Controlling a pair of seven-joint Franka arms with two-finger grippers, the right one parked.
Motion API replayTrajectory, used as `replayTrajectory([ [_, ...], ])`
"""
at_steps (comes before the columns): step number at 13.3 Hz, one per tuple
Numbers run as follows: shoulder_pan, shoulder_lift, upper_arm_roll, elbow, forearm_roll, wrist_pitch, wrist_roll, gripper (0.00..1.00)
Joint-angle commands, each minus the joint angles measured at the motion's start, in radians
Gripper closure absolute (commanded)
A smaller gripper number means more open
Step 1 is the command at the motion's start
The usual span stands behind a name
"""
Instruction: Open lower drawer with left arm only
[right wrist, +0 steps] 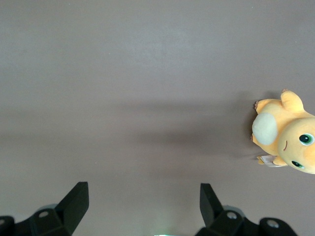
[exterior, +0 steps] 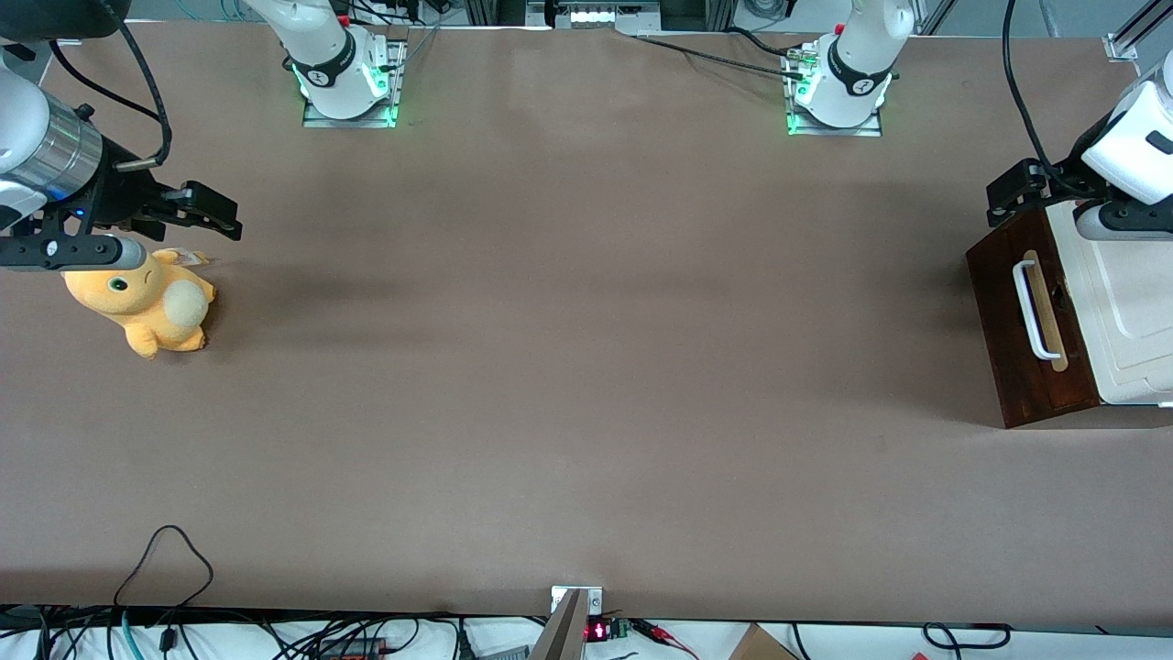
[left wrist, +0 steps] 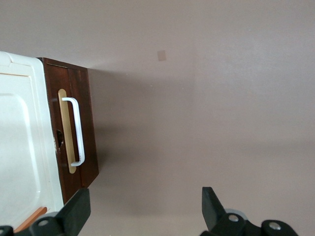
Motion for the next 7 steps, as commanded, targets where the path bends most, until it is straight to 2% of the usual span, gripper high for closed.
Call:
replayTrajectory([
  [1, 0.007, 0.001, 0.001, 0.024, -0.034, -0.046, 0.031, 0.00],
  [7, 0.007, 0.007, 0.001, 0.042, -0.039, -0.051, 0.034, 0.00],
])
